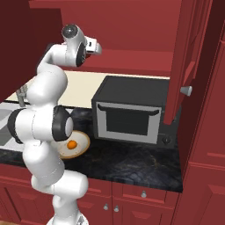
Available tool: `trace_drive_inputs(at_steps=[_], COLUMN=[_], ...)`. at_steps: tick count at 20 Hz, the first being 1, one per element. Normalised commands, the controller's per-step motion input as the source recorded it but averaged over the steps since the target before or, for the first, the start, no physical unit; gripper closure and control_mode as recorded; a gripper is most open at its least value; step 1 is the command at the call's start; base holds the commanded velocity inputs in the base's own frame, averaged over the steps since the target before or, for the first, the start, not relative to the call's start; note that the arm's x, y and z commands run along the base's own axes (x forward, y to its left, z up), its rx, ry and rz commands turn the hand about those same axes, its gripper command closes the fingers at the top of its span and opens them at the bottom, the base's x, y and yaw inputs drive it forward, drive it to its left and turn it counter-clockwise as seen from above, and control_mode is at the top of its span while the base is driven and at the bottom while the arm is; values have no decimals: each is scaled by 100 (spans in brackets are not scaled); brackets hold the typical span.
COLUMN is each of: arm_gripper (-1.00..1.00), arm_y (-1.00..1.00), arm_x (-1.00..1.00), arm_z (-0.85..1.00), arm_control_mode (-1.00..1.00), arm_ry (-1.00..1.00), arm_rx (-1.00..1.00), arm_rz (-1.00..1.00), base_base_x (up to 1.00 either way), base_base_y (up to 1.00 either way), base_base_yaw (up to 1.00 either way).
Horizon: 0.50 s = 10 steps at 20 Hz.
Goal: Open the cabinet. Pick the mango and tangerine from the cabinet and place them into the bowl. Then close the cabinet.
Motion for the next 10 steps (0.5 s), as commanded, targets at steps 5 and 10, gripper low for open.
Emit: trace_drive_inputs(at_steps=[5, 10], arm_gripper=[100, 100], arm_y=[0, 0], arm_x=[-86, -100], arm_z=[13, 0], arm_control_mode=[-100, -100], arm_ry=[-12, -1], arm_rx=[0, 0], arm_rz=[0, 0], base_base_x=[0, 0], base_base_y=[0, 0], base_base_yaw=[0, 0])
